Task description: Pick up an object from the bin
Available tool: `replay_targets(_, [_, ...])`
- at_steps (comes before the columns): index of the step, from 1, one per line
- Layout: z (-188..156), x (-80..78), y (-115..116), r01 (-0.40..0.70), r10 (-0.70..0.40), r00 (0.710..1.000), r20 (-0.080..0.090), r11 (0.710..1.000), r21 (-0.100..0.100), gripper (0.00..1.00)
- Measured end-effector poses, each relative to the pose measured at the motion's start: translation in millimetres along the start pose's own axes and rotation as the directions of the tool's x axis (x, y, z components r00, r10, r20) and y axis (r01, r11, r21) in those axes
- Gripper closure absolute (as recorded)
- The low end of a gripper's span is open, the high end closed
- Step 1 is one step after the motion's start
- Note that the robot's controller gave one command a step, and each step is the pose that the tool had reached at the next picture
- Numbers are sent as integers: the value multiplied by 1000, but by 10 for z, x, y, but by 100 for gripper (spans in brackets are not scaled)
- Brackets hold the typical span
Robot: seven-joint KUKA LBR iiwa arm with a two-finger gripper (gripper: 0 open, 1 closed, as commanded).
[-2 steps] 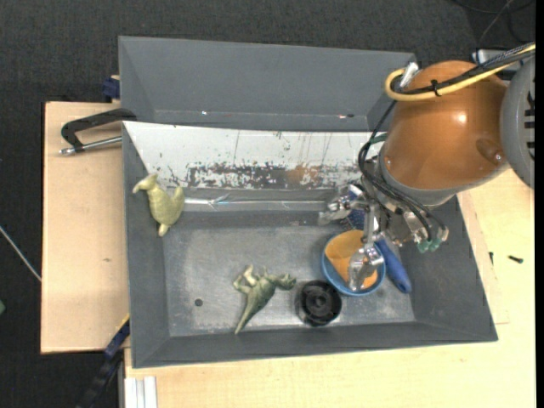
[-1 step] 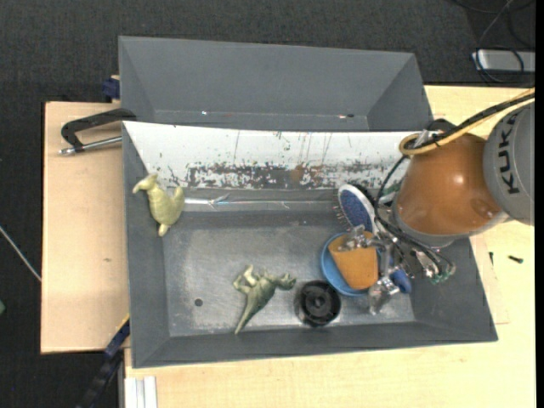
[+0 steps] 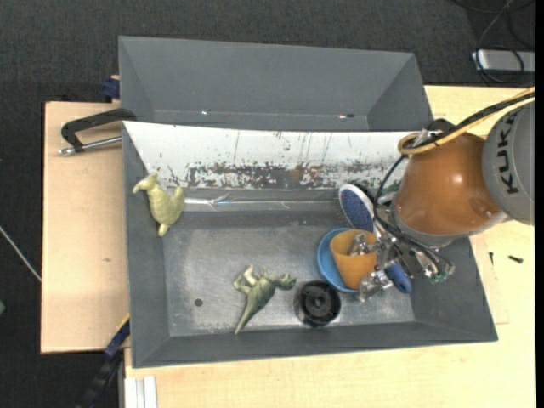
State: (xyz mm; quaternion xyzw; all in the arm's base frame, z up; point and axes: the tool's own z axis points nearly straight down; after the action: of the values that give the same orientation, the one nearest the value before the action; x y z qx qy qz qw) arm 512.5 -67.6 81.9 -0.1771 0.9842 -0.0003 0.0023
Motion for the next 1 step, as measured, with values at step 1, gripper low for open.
replay_targets(1, [-1042, -210, 65, 6, -6, 1000, 9, 1000, 4, 100])
